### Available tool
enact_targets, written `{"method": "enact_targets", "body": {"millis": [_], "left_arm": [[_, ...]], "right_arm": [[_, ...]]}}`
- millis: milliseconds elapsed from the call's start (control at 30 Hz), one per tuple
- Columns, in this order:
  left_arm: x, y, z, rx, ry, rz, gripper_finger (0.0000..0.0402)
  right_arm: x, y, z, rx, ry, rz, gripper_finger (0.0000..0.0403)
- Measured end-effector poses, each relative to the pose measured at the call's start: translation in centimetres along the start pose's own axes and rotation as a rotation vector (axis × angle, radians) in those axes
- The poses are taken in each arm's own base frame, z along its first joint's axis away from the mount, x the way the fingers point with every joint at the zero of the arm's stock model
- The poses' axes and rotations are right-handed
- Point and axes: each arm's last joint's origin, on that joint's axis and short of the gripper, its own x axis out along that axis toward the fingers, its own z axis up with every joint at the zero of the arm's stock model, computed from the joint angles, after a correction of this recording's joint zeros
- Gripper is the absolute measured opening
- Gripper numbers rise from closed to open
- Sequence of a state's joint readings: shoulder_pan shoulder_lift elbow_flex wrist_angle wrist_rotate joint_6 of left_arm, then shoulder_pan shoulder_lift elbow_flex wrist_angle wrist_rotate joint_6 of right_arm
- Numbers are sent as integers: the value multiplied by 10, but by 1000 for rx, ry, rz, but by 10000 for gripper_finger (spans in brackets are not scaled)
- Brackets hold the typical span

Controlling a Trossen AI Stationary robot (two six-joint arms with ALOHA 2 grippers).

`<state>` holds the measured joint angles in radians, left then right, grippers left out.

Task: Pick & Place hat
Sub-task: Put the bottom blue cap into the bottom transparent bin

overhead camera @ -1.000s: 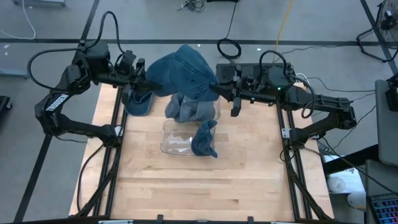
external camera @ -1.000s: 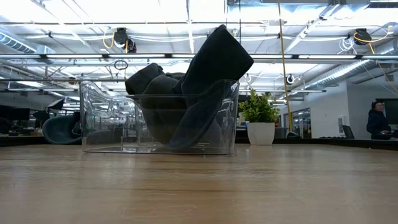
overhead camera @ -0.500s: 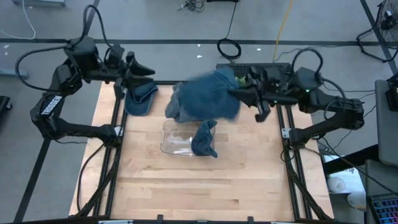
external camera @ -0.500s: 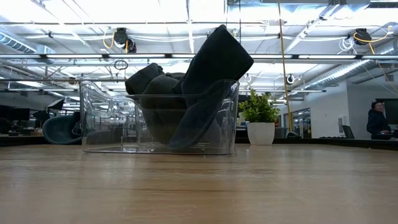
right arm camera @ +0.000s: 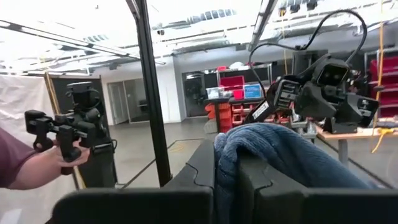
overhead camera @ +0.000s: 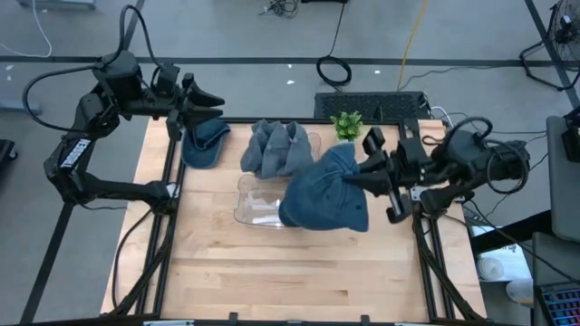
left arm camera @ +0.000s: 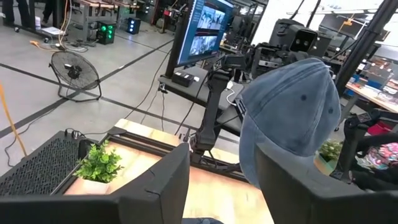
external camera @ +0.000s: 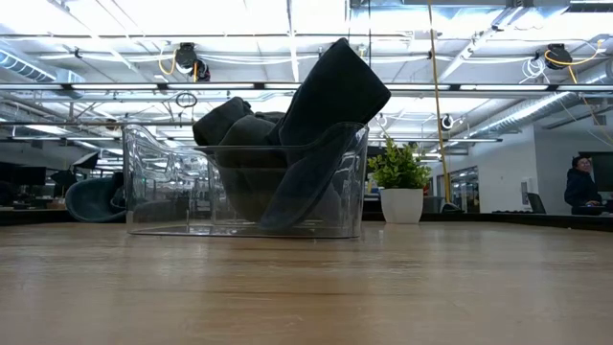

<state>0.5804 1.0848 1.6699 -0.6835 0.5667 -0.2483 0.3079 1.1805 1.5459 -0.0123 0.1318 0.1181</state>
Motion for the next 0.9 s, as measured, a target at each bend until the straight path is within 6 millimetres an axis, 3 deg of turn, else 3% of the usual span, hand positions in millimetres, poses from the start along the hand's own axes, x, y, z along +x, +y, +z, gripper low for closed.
{"method": "enact_targets", "body": {"millis": [367, 700, 900], "left_arm": [[-18, -12, 2, 39, -46, -8, 184], [-55, -37, 1, 102, -107, -83, 278], [-72, -48, -2, 124, -138, -94, 326]], "right_arm": [[33, 12, -24, -53, -25, -17, 8], [67, 0, -48, -83, -39, -78, 8], [90, -13, -78, -96, 34, -131, 8]]}}
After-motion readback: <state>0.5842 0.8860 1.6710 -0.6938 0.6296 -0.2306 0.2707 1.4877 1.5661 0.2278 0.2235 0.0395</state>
